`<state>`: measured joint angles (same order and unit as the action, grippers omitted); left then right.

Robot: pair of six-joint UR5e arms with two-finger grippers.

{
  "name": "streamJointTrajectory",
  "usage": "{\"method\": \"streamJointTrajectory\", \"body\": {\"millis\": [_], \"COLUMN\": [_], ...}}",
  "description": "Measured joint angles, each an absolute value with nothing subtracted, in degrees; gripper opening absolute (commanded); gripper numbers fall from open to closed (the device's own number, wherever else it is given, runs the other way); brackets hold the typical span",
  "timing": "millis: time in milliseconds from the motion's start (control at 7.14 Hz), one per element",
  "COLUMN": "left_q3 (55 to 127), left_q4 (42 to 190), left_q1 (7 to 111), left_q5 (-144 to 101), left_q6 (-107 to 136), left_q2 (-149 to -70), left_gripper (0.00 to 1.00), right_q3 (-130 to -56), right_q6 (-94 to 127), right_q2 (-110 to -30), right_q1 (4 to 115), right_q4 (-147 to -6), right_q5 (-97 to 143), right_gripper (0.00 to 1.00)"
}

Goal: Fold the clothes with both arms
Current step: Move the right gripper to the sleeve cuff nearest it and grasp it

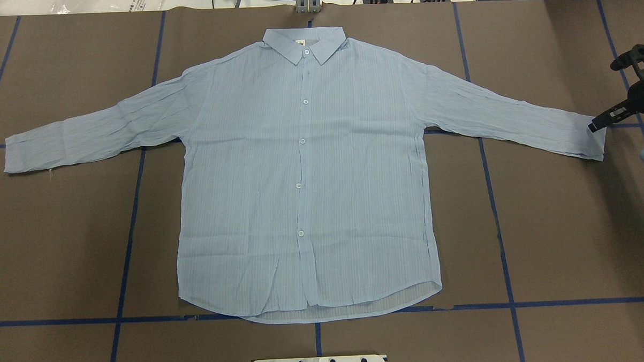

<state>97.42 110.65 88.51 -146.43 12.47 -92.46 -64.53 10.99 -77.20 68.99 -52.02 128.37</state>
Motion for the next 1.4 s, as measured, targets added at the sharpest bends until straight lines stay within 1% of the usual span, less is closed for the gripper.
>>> {"method": "streamJointTrajectory", "body": {"millis": [420, 700, 1260, 1400], "left_q3": [97.4, 97.4, 97.2, 97.1], "left_q4": [110.7, 110.7, 110.7, 110.7], "left_q1": [88.5, 88.5, 88.5, 88.5], "left_q5": [-146.4, -146.4, -146.4, -146.5], "left_q6": [12.5, 12.5, 12.5, 12.5], "left_q2": [-92.5, -92.6, -92.9, -92.9], "left_gripper": [1.00, 1.00, 1.00, 1.00], "right_q3": [-64.4, -64.4, -64.4, -64.5], "right_q6": [11.0, 11.0, 11.1, 11.0], "right_q2": [-77.1, -77.1, -77.1, -77.1], "right_q1": [69.0, 69.0, 69.2, 69.2], "right_q4": [-52.0, -52.0, -52.2, -52.5], "right_q5": [128.5, 128.5, 129.5, 129.5], "right_gripper": [0.60, 0.54, 0.06, 0.00]}}
